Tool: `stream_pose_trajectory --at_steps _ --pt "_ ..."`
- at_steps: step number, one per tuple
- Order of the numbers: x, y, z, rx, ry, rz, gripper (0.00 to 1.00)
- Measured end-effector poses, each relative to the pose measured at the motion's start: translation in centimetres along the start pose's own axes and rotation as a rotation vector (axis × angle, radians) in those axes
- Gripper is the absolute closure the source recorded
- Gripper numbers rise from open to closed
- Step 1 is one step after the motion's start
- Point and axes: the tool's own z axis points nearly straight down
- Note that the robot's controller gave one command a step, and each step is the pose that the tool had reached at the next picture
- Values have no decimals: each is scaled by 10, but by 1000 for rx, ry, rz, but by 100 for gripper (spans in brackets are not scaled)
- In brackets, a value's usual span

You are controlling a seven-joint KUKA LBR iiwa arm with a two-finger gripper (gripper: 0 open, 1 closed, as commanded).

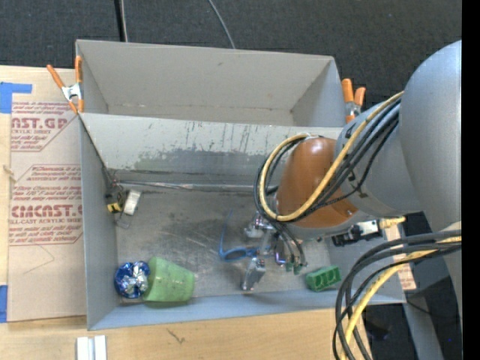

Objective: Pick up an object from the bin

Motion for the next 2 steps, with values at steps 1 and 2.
stream_pose_trajectory --at_steps 1,2 --pt "0 0 -2 0 4 0 100" --pt "-1 1 -47 1 0 -1 100"
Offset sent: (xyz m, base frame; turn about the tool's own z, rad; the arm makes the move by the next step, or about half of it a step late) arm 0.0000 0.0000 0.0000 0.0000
